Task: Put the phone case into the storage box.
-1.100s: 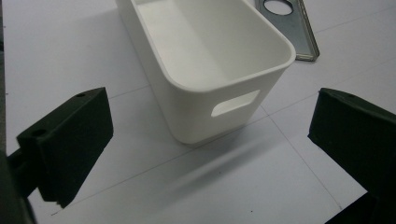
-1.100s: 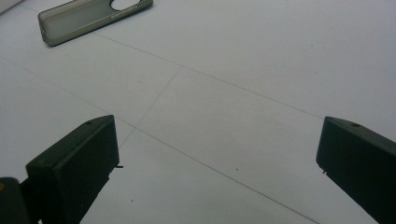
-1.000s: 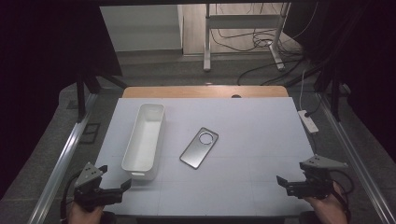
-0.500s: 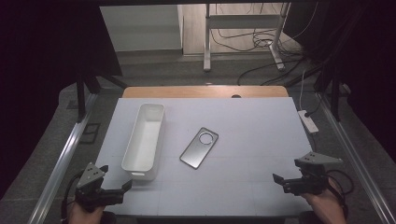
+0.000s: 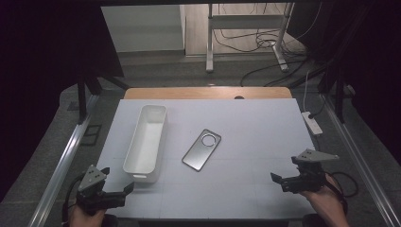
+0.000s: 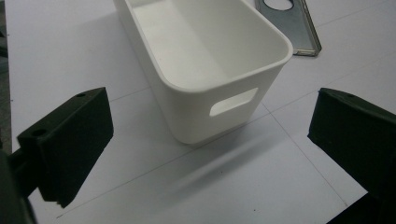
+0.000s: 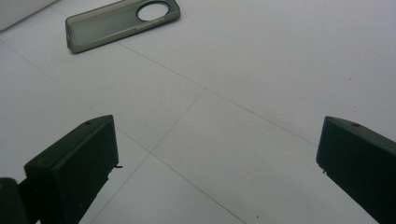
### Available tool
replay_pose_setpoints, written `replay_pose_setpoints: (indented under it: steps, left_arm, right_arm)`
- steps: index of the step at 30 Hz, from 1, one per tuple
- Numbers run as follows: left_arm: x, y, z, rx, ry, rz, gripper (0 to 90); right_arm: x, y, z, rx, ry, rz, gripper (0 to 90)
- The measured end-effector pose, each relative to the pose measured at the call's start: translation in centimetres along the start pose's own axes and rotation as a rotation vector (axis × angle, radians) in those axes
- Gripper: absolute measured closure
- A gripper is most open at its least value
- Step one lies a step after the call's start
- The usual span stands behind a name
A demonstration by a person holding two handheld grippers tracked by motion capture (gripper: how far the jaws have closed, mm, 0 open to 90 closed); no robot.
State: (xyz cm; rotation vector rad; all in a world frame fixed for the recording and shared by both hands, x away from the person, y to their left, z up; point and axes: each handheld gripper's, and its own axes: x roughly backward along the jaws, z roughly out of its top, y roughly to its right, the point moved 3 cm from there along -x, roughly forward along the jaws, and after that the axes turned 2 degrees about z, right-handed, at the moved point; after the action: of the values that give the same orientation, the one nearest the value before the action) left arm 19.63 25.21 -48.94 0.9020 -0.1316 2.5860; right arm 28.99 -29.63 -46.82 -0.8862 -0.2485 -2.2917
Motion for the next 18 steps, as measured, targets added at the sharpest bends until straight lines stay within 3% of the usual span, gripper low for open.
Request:
replay_pose_setpoints:
  steps: [18]
  left_arm:
    - [0.0, 0.0, 0.0, -0.005, 0.001, -0.003, 1.0]
  right_arm:
    - [-1.8, -0.3, 1.5, 0.04, 0.005, 0.067, 0.0]
